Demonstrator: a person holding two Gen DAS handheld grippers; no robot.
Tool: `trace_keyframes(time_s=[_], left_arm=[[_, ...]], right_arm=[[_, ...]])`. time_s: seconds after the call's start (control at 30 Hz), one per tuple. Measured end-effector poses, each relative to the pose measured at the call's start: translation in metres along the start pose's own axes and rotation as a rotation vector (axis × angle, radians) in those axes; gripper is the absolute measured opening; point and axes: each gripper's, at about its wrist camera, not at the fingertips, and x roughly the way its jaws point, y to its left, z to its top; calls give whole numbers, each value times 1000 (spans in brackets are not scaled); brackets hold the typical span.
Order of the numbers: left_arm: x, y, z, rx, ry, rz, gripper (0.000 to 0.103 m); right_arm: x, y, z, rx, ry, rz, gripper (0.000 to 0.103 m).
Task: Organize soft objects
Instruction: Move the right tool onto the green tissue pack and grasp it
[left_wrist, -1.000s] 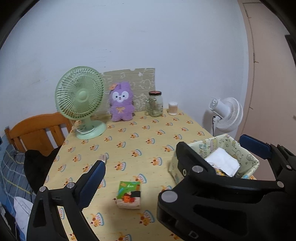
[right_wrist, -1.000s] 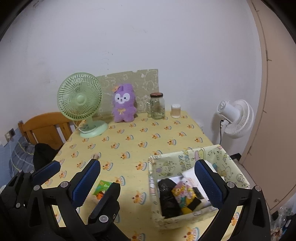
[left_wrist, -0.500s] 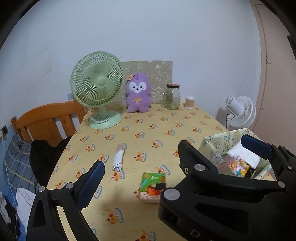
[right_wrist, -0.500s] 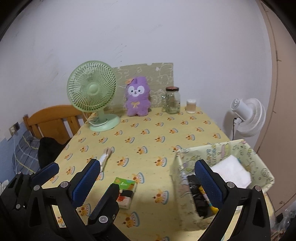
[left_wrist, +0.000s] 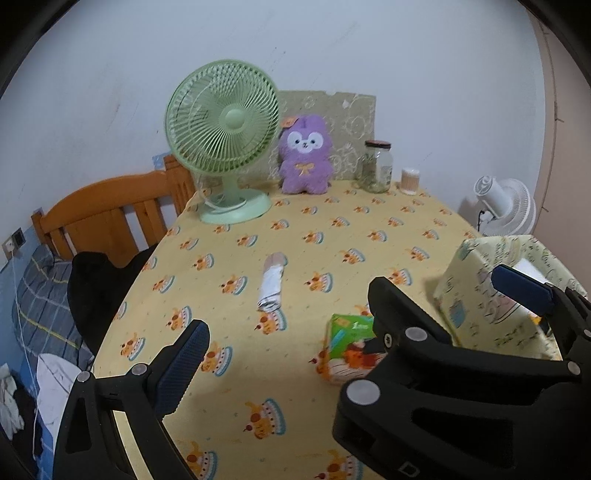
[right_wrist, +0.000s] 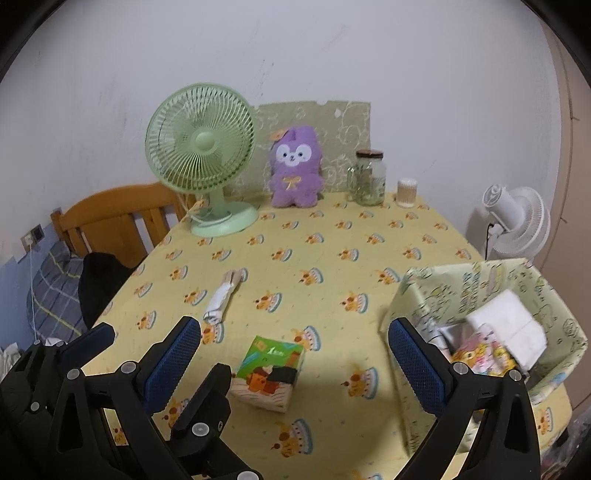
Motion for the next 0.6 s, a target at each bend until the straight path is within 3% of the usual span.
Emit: trace_keyframes(time_s=[0.17, 0.6], left_arm=[[12, 11, -6, -16, 31, 17, 99], [49, 28, -23, -31, 118, 53, 95]], right_arm=[[12, 8, -6, -1, 12, 9, 103], [58, 22, -24, -3, 140, 16, 103]])
